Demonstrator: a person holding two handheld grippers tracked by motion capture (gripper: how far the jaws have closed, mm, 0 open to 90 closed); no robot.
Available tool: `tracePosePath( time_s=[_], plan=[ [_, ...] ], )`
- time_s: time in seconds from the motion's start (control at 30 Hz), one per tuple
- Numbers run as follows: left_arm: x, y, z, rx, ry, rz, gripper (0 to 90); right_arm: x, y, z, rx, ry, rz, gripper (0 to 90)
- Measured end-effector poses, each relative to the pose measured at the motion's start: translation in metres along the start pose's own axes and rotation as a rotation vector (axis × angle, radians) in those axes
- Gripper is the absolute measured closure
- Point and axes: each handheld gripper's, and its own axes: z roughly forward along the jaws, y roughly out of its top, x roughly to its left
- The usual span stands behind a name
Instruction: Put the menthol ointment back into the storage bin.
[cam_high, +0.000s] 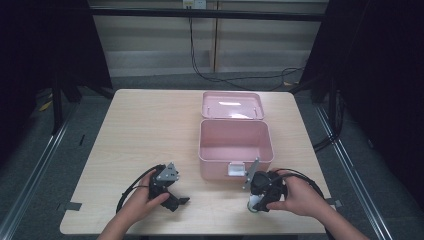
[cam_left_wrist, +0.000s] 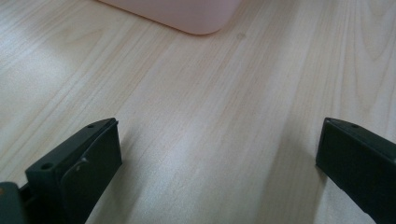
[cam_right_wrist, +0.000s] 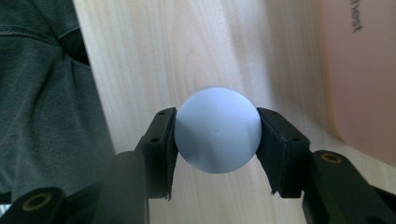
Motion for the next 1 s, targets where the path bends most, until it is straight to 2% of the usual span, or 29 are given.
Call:
tracePosePath(
  time_s=[0.17,0.57,0.67,0.77,0.83,0.87,1.0],
  plan=[
    [0.000,0.000,0.000,0.001,0.000,-0.001,0.0,0.000,0.002,-0.011,0.001,0.001,-0.010,50.9],
    [0.000,0.000,0.000,0.000,0.001,0.003,0.0,-0.003,0.007,-0.050,-0.004,0.008,-0.006,50.9],
    [0.000,0.000,0.000,0.000,0.001,0.002,0.0,-0.006,0.009,-0.066,-0.008,0.006,0.014,50.9],
    [0.000,0.000,0.000,0.001,0.001,0.003,0.0,-0.009,0.010,-0.073,-0.020,0.001,0.008,50.9],
    [0.000,0.000,0.000,0.001,0.001,0.003,0.0,-0.011,0.012,-0.081,-0.025,0.004,0.025,50.9],
    [0.000,0.000,0.000,0.001,0.001,0.003,0.0,-0.013,0.012,-0.084,-0.034,0.000,0.014,50.9],
    [0.000,0.000,0.000,0.000,0.001,0.003,0.0,-0.017,0.016,-0.098,-0.044,-0.006,0.031,50.9]
  ],
)
